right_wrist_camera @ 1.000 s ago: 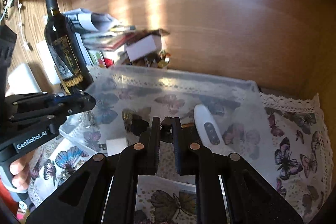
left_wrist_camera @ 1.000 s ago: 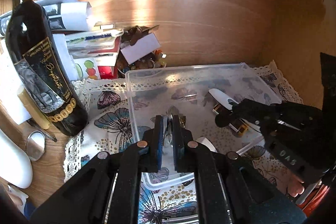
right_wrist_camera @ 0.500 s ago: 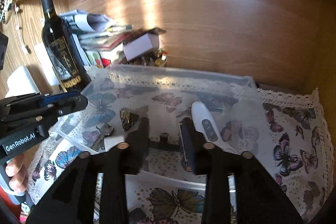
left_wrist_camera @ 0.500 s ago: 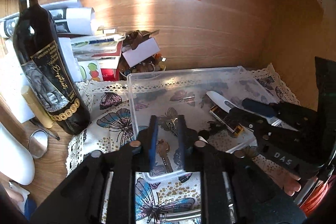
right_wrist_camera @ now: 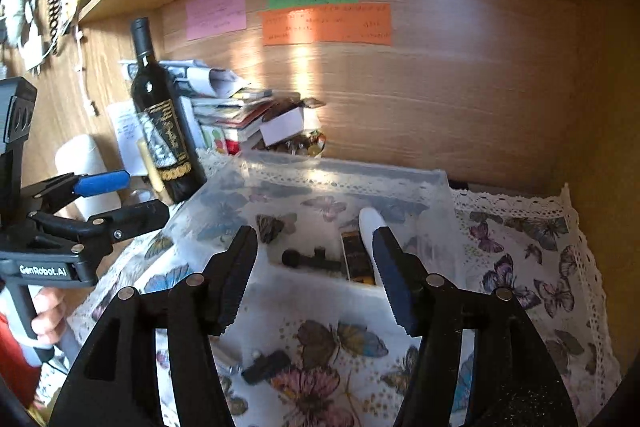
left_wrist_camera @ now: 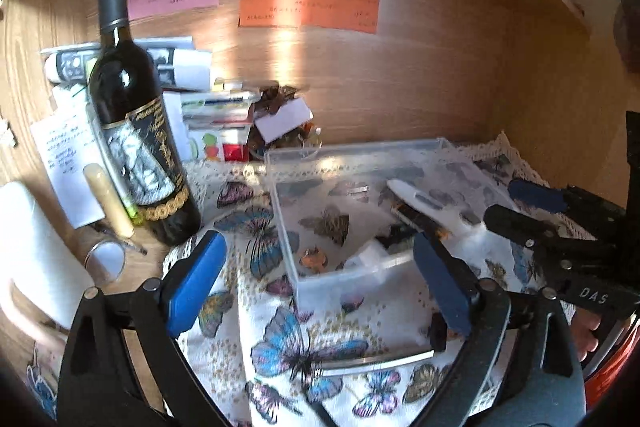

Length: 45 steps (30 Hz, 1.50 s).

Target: Organize rigid objects

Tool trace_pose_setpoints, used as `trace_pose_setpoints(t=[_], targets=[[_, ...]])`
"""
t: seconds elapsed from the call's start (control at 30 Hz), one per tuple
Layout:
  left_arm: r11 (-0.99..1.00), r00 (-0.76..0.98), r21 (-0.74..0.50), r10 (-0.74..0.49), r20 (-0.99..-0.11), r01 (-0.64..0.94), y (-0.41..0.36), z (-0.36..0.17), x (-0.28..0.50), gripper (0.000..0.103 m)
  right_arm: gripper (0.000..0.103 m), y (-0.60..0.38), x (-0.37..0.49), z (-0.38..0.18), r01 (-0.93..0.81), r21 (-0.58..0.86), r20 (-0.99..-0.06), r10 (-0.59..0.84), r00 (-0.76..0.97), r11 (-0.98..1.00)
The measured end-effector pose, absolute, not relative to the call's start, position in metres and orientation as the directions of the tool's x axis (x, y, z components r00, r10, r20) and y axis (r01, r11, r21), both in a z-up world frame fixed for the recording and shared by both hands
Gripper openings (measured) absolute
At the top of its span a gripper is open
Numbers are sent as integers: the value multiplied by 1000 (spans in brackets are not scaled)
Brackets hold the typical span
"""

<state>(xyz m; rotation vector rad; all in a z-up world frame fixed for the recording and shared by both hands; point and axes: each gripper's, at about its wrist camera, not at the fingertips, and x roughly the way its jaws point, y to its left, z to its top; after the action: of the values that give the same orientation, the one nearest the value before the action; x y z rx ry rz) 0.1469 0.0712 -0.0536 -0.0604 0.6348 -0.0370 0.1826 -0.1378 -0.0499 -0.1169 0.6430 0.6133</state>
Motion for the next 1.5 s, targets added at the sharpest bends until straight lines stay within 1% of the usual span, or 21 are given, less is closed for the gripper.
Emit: trace_pose_setpoints(t=[0.13, 0.33, 0.57, 0.63, 0.7, 0.73, 0.77, 0.9, 0.93, 0.97, 1.0, 1.03, 1.3, 1.43, 1.5], targets=[[999, 783, -38, -39, -621, 20, 69, -70, 136, 96, 57, -142, 175, -65, -576, 104, -630, 502, 592, 811], [999, 740, -23, -45, -671, 40, 66, -97, 130, 96, 57, -133, 171, -109, -579, 114, -736, 460, 496, 807], [999, 723, -27, -52, -689, 47, 67, -109, 122, 96, 56, -117, 168, -136, -626, 129, -803, 452, 389, 769], [998, 717, -30, -57, -695, 50, 68, -110, 121, 96, 55, -116, 170, -136, -623, 142, -802, 458, 383, 769], [998, 710, -30, -63, -702, 58, 67, -112, 120, 96, 50, -116, 172, -137, -618, 152, -805, 460, 375, 771], [998, 707, -26, -62, -705, 62, 66, -113, 120, 96, 42, -115, 172, -140, -613, 143, -815, 444, 372, 777], [998, 707, -19, -59, -705, 65, 65, -113, 120, 96, 40, -115, 171, -141, -611, 141, -820, 438, 369, 779], [995, 700, -18, -79, -709, 94, 59, -115, 123, 96, 40, -109, 164, -142, -632, 103, -822, 424, 381, 768], [994, 694, -22, -89, -715, 105, 58, -117, 124, 96, 36, -106, 160, -143, -642, 69, -823, 407, 396, 764], [993, 682, -25, -100, -724, 118, 54, -119, 126, 96, 27, -105, 157, -142, -649, 49, -822, 400, 405, 759], [992, 675, -26, -106, -730, 127, 51, -121, 128, 96, 22, -106, 155, -142, -654, 40, -820, 399, 410, 755], [990, 665, -26, -114, -738, 141, 48, -124, 130, 96, 18, -107, 154, -141, -652, 37, -819, 397, 414, 757], [985, 621, -28, -129, -773, 170, 27, -136, 135, 96, 18, -136, 157, -129, -592, 70, -782, 412, 468, 803], [981, 652, 32, -102, -751, 190, 18, -130, 134, 96, 18, -153, 155, -121, -572, 90, -765, 425, 485, 815], [977, 650, 21, -125, -750, 212, 17, -127, 136, 96, 18, -160, 154, -118, -563, 98, -758, 428, 492, 820]])
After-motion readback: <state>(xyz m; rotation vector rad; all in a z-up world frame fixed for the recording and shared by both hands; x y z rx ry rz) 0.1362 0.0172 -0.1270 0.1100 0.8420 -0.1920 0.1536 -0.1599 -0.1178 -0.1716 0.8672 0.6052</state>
